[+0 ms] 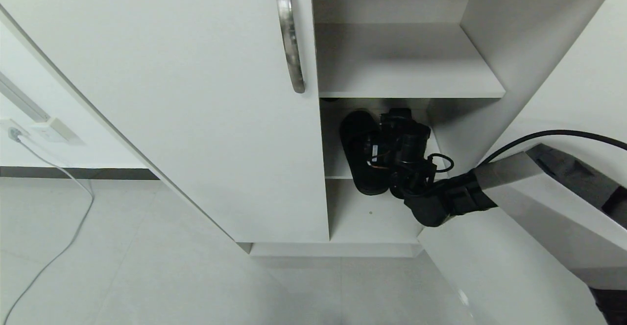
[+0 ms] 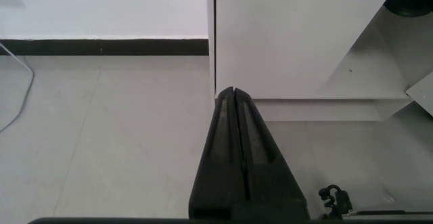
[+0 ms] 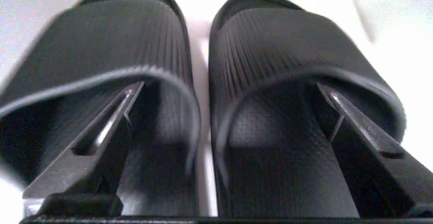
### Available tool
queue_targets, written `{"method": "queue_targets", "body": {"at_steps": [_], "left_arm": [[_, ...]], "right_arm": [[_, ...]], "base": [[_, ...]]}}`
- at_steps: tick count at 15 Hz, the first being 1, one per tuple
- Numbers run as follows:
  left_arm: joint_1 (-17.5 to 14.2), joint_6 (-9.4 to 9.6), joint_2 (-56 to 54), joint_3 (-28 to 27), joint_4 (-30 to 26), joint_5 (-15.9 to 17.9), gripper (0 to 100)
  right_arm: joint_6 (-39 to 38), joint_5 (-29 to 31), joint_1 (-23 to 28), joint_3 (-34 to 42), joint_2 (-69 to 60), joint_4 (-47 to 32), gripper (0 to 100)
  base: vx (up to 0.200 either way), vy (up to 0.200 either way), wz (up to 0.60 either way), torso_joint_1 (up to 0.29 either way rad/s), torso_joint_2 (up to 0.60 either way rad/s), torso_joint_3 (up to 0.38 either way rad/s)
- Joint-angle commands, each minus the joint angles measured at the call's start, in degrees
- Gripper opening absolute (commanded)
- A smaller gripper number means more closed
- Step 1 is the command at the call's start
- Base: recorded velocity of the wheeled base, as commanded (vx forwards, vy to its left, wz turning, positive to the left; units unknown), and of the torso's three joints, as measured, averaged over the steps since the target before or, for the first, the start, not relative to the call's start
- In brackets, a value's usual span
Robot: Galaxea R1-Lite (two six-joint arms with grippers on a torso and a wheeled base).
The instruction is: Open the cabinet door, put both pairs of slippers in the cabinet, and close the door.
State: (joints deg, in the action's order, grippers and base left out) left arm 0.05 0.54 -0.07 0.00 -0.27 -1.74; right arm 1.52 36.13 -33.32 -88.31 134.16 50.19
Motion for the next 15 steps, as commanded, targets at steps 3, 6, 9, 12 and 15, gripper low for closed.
{"method": "queue_targets", "body": {"at_steps": [3,6,9,12,15], "left_arm": [[0.04,0.08,0.07,0.0,0.0,0.07,0],[0.04,0.17,0.07,0.0,0.0,0.16,0],[-0.05,0.17,0.07,0.0,0.0,0.25,0],[-0.05,0.08,0.07,0.0,0.0,0.25,0],[-0.05,0.08,0.07,0.0,0.0,0.25,0]], "right_arm": [[0.23,0.17,-5.79,21.07,-13.57,8.96,100],[0.15,0.78,-10.1,32.59,-19.55,12.74,100],[-0.21,1.13,-12.74,35.31,-21.13,12.74,100],[-0.29,1.13,-13.79,35.66,-21.31,12.74,100],[-0.21,1.13,-13.79,35.84,-21.31,12.74,100]], "base": [[0.0,0.0,0.0,0.0,0.0,0.0],[0.0,0.0,0.0,0.0,0.0,0.0],[-0.133,0.0,0.0,0.002,0.0,0.002],[-0.2,0.0,0.0,0.004,0.0,0.001],[-0.2,0.0,0.0,0.001,0.0,0.002]]}}
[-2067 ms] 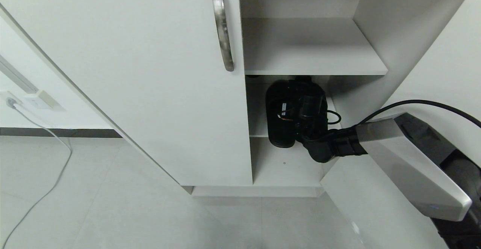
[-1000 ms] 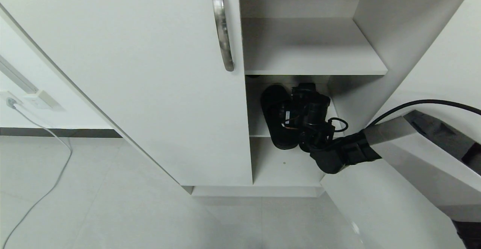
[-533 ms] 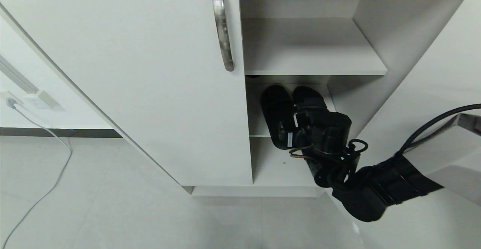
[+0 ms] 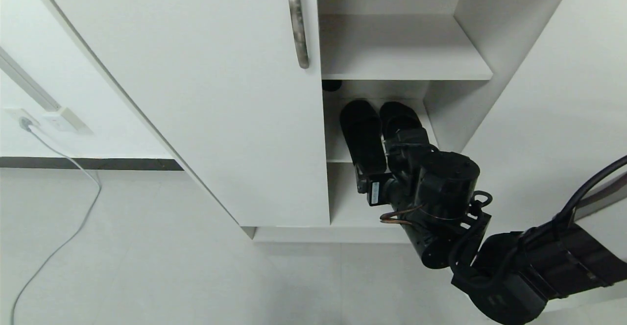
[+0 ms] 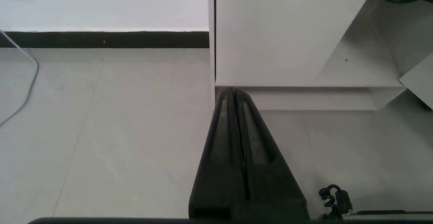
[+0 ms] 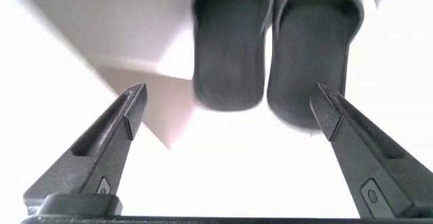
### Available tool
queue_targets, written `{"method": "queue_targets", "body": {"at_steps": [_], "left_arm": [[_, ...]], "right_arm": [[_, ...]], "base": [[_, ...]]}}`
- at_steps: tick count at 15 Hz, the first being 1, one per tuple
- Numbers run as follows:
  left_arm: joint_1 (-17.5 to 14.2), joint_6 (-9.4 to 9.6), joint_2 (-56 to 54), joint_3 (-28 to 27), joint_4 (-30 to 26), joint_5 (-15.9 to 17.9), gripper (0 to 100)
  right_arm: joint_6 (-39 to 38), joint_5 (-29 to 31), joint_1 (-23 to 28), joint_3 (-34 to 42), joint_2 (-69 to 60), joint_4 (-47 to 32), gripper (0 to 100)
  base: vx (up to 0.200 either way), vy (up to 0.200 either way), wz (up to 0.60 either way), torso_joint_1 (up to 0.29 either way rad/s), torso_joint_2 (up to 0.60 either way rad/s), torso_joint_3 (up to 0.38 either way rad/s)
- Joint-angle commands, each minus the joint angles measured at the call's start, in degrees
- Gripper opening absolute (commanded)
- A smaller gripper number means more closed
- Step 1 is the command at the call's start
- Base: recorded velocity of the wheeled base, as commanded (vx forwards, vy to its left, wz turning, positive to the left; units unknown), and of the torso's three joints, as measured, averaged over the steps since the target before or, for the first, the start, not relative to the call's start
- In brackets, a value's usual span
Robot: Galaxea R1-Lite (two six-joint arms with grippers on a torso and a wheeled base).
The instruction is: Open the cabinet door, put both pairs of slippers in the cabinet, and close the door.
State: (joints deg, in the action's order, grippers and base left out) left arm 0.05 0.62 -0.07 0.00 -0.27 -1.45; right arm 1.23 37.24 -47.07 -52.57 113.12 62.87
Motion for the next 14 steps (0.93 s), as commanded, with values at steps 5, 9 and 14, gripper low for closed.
{"method": "queue_targets", "body": {"at_steps": [5,9,14], "left_arm": [[0.04,-0.18,0.07,0.0,0.0,-0.31,0],[-0.05,-0.09,0.07,0.0,0.0,-0.04,0],[0.04,-0.09,0.07,-0.09,0.0,-0.04,0]], "right_arm": [[0.09,0.02,-0.04,1.59,-0.79,0.15,100],[0.09,0.02,-0.04,2.56,-1.41,0.85,100],[0.09,0.02,-0.04,3.08,-1.32,0.85,100]], "base": [[-0.08,0.0,0.0,0.0,0.0,0.003],[0.0,0.0,0.0,0.0,0.0,0.0],[0.0,0.0,0.0,0.0,0.0,0.0]]}}
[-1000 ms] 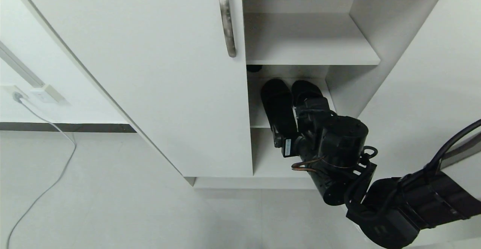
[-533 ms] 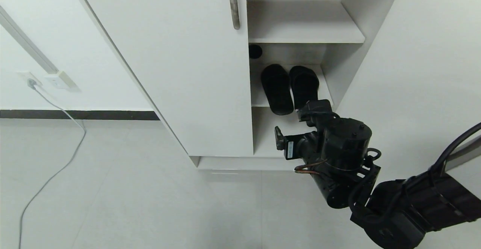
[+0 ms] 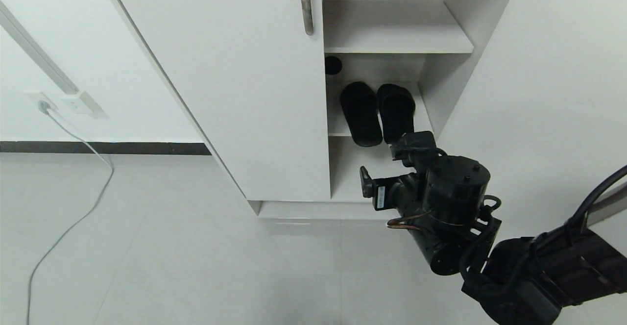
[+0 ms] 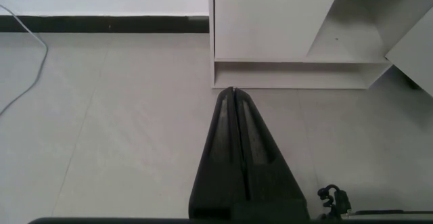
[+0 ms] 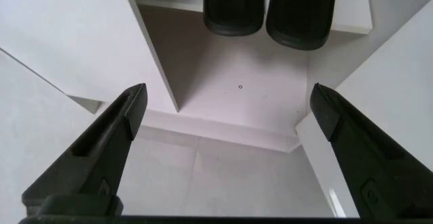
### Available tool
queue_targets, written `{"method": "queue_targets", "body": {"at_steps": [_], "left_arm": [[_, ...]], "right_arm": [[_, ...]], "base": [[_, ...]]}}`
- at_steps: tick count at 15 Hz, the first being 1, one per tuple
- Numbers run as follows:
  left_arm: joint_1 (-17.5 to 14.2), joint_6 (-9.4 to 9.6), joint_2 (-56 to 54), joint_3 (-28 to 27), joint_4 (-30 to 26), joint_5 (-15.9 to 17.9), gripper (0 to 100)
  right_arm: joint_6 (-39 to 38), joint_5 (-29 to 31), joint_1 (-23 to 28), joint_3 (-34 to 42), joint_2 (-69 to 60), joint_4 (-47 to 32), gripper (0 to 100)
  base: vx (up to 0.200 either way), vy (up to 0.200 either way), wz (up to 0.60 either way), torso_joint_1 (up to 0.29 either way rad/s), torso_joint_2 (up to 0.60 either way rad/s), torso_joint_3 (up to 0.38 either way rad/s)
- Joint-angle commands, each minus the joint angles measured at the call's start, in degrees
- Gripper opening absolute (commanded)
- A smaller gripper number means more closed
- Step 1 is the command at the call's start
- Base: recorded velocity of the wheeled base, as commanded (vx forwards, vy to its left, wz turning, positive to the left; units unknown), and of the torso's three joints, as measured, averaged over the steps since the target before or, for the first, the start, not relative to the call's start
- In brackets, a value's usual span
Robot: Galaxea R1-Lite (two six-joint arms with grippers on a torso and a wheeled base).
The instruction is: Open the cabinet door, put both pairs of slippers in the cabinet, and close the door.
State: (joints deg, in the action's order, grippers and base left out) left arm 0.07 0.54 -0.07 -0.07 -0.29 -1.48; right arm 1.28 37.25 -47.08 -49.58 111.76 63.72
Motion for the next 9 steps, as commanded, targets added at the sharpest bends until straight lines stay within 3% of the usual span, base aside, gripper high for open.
{"method": "queue_targets", "body": {"at_steps": [1,4,9], "left_arm": [[0.01,-0.01,0.07,-0.01,-0.06,-0.02,0],[-0.07,-0.01,0.07,-0.01,-0.06,-0.02,0],[-0.07,-0.01,0.07,-0.01,-0.06,-0.02,0]], "right_arm": [[0.04,0.01,-0.03,0.01,0.12,0.0,100],[0.13,0.01,-0.03,0.1,0.12,0.0,100],[0.04,0.01,-0.38,0.18,0.12,0.0,100]], "base": [[0.0,0.0,0.0,0.0,0.0,0.0],[0.0,0.0,0.0,-0.002,0.0,0.037],[0.0,0.0,0.0,0.003,0.0,0.185]]}}
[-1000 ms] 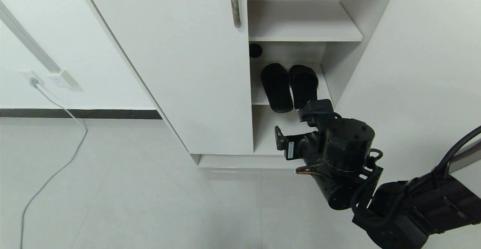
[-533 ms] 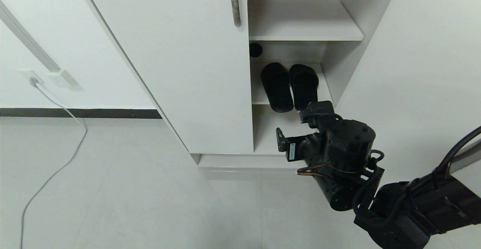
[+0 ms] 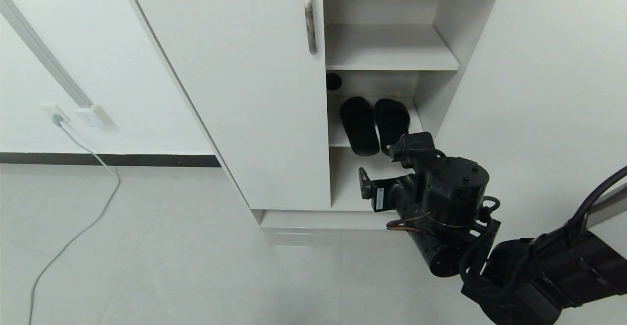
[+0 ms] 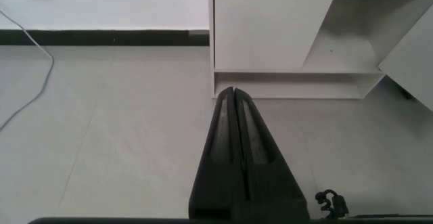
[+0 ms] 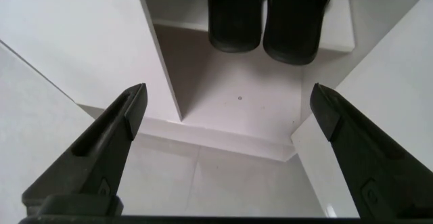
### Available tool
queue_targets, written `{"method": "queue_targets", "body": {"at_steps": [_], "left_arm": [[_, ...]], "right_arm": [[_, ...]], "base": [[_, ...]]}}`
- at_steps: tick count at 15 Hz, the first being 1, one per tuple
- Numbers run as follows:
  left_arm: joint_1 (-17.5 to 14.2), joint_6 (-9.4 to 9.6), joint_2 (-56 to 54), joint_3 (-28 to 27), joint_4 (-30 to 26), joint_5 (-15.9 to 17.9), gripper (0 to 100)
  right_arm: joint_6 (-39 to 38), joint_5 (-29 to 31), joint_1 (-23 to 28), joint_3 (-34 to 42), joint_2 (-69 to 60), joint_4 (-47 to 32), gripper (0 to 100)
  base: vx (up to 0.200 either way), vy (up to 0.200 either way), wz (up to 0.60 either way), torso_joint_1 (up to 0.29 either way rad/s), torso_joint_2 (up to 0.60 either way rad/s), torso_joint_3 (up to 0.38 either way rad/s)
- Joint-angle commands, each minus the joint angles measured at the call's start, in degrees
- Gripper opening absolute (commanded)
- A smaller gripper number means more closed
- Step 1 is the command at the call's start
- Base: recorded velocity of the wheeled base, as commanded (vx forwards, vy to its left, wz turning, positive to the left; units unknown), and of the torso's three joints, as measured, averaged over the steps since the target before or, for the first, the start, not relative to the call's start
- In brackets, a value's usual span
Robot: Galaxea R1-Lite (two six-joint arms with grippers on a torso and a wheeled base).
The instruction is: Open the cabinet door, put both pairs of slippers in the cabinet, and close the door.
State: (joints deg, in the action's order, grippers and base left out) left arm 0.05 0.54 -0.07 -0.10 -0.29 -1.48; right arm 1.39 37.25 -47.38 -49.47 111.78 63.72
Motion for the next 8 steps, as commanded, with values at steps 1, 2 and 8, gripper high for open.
{"method": "queue_targets", "body": {"at_steps": [1,2,8], "left_arm": [[-0.05,-0.01,0.07,0.01,-0.06,-0.02,0],[-0.05,-0.01,0.07,0.01,0.03,-0.02,0],[0.04,-0.1,0.07,0.01,0.03,-0.02,0]], "right_arm": [[0.02,0.01,-0.08,0.34,0.11,0.0,100],[0.02,0.01,-0.08,0.43,0.11,0.0,100],[0.02,0.01,0.01,1.39,0.02,0.0,100]], "base": [[0.0,0.0,0.0,-0.007,0.0,0.198],[0.0,0.0,0.0,0.007,0.01,0.193],[0.0,0.0,0.0,0.002,0.0,0.203]]}}
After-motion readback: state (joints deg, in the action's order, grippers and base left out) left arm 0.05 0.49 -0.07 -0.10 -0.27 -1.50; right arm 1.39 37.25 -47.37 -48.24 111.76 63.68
